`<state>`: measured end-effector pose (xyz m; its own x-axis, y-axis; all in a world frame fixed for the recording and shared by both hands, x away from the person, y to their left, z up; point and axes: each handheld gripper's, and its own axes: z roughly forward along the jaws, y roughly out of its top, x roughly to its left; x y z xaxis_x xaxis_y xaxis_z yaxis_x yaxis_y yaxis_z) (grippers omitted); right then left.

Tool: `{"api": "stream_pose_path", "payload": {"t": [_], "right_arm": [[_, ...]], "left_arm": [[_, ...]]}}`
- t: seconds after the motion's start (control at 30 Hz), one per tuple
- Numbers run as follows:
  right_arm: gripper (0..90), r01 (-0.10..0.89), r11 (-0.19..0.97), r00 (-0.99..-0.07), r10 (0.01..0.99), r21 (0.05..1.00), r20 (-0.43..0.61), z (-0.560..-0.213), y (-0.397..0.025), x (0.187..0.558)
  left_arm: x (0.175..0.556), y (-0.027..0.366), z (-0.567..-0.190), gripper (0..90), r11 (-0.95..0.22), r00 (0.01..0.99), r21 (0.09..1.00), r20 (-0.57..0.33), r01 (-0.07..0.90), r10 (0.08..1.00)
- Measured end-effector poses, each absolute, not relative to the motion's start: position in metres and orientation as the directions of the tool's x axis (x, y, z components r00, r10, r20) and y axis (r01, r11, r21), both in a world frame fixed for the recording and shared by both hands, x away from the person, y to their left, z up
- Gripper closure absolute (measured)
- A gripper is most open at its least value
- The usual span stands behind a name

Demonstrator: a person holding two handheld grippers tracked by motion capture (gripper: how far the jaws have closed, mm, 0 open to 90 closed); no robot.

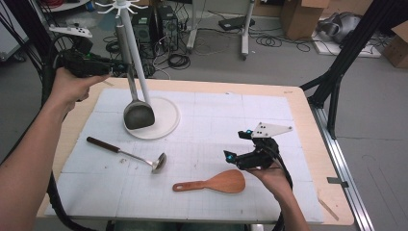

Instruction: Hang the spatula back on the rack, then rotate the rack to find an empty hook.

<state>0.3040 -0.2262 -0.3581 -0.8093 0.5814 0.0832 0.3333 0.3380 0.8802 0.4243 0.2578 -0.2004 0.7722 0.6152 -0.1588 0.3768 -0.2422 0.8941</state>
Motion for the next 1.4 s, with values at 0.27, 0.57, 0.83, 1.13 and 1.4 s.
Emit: {"api": "stream_pose_path", "payload": {"t": [0.27, 0.57, 0.83, 1.13, 1.4], "right_arm": [[9.8, 0.339, 0.334, -0.804, 0.589, 0.88, 0.086, -0.359, -0.23, 0.303], [9.8, 0.344, 0.324, -0.797, 0.597, 0.881, 0.091, -0.359, -0.234, 0.3], [9.8, 0.356, 0.321, -0.784, 0.614, 0.878, 0.094, -0.362, -0.244, 0.295], [9.8, 0.362, 0.311, -0.778, 0.62, 0.879, 0.101, -0.366, -0.249, 0.295], [9.8, 0.357, 0.314, -0.779, 0.62, 0.88, 0.094, -0.365, -0.249, 0.295]], "left_arm": [[0.417, 0.267, -0.194, 73.5, -0.228, 0.76, 0.904, -0.144, 0.362, 0.634], [0.405, 0.273, -0.184, 76.7, -0.226, 0.767, 0.913, -0.13, 0.34, 0.629], [0.396, 0.262, -0.165, 85.3, -0.262, 0.793, 0.915, -0.095, 0.308, 0.601], [0.391, 0.252, -0.139, 89.6, -0.279, 0.811, 0.916, -0.08, 0.29, 0.579], [0.393, 0.245, -0.12, 89.6, -0.271, 0.811, 0.921, -0.075, 0.279, 0.58]]}}
